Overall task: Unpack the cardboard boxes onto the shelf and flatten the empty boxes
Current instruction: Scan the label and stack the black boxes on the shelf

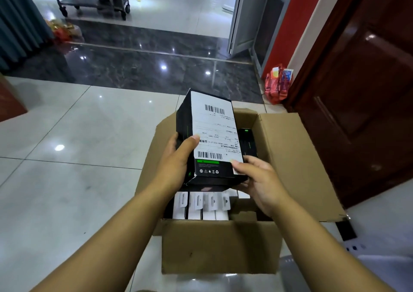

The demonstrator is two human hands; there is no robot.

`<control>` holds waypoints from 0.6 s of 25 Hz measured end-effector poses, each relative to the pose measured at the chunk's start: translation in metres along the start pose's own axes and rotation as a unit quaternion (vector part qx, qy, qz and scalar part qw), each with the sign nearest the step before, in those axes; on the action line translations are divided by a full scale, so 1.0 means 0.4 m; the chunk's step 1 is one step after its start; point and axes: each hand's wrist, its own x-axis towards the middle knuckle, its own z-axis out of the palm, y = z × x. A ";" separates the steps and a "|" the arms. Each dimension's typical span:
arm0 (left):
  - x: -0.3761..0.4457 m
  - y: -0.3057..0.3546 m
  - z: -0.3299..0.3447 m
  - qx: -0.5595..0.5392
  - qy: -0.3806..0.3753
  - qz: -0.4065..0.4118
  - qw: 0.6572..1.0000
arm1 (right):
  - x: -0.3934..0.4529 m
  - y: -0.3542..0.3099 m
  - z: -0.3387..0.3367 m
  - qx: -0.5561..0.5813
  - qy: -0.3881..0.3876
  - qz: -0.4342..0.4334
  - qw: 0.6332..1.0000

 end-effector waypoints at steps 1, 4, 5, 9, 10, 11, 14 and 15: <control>-0.009 0.028 0.016 0.001 0.006 -0.003 1.000 | -0.014 -0.025 -0.004 0.003 0.006 0.005 1.000; -0.047 0.113 0.065 -0.001 0.018 -0.019 1.000 | -0.068 -0.107 -0.011 0.026 0.021 0.034 0.999; -0.067 0.145 0.082 -0.003 0.023 -0.031 0.999 | -0.092 -0.136 -0.013 0.037 0.020 0.048 0.998; -0.165 0.263 0.133 -0.003 0.038 -0.078 0.996 | -0.201 -0.247 -0.004 0.092 0.000 0.107 0.990; -0.193 0.290 0.140 -0.004 0.043 -0.089 0.995 | -0.229 -0.267 0.004 0.098 -0.006 0.118 0.988; -0.223 0.321 0.146 -0.005 0.044 -0.099 0.994 | -0.261 -0.290 0.011 0.097 -0.005 0.124 0.987; -0.303 0.412 0.161 -0.005 0.033 -0.131 0.991 | -0.350 -0.367 0.035 0.081 0.014 0.117 0.990; -0.327 0.439 0.166 0.004 0.030 -0.139 0.990 | -0.379 -0.393 0.042 0.072 0.020 0.110 0.991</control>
